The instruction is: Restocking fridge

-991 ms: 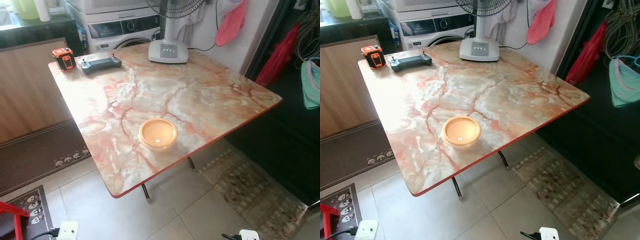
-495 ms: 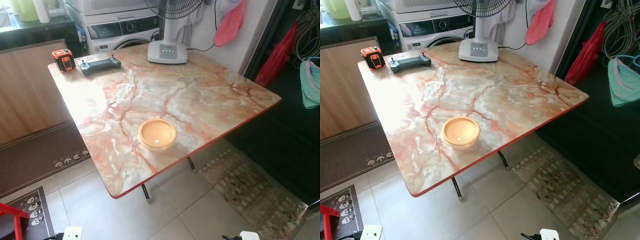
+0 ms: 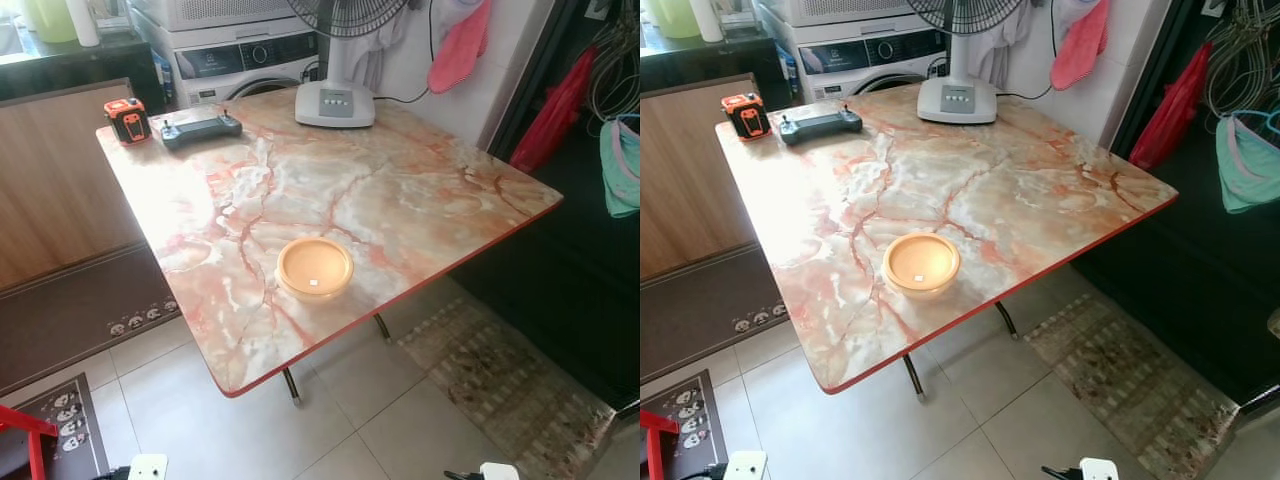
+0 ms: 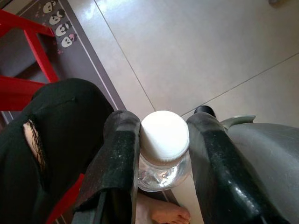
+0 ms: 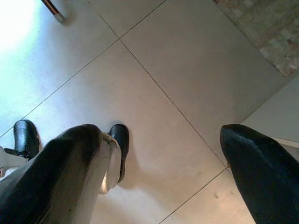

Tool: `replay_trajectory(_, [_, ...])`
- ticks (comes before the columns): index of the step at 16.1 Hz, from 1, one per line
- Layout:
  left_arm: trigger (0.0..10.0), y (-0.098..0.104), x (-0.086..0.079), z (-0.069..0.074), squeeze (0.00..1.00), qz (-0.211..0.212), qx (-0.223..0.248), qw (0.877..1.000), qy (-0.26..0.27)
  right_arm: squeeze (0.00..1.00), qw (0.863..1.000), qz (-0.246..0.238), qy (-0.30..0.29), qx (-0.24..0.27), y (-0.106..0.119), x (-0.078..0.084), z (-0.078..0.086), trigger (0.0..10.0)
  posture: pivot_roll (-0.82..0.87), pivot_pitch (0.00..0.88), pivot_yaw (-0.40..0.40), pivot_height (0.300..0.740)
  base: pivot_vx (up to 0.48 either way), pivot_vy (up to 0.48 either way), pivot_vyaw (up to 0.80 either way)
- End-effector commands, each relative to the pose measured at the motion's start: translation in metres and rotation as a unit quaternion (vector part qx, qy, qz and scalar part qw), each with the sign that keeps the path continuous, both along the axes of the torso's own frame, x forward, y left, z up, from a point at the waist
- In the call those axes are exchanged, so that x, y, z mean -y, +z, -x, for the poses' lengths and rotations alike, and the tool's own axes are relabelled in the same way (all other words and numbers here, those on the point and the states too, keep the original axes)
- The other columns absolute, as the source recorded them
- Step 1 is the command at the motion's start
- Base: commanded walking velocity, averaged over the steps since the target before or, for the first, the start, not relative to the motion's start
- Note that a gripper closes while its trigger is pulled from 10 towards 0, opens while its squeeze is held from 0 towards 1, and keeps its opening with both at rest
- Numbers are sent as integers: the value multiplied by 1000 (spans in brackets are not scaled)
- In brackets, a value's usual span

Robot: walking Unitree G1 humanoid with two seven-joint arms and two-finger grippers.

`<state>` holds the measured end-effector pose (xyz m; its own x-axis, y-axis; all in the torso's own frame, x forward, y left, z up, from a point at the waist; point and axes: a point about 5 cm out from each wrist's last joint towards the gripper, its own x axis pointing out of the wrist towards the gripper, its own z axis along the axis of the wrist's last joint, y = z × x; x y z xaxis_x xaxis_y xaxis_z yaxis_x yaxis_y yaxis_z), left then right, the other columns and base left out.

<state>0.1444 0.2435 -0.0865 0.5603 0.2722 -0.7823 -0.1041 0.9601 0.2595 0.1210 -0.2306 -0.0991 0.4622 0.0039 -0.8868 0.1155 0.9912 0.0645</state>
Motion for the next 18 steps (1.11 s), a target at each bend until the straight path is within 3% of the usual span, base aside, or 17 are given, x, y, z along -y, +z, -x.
replay_trajectory(1, [10000, -1, 2, 1, 0, 4, 1, 1000, 7, 0, 1000, 3, -7, 1, 1, 4, 1, 10000, 32, 0, -59, 740, 0, 0, 0])
replay_trajectory(13, [10000, -3, 7, 1, 0, 15, -2, 1000, 19, 0, 1000, 3, -6, 4, 2, 5, -2, 10000, 37, 0, -69, 740, -248, 0, 0])
replay_trajectory(18, [10000, -2, 8, -1, 0, 16, 2, 1000, 14, 0, 1000, 6, -3, 3, 2, 5, -3, 10000, 41, 0, -72, 740, 0, 0, 0])
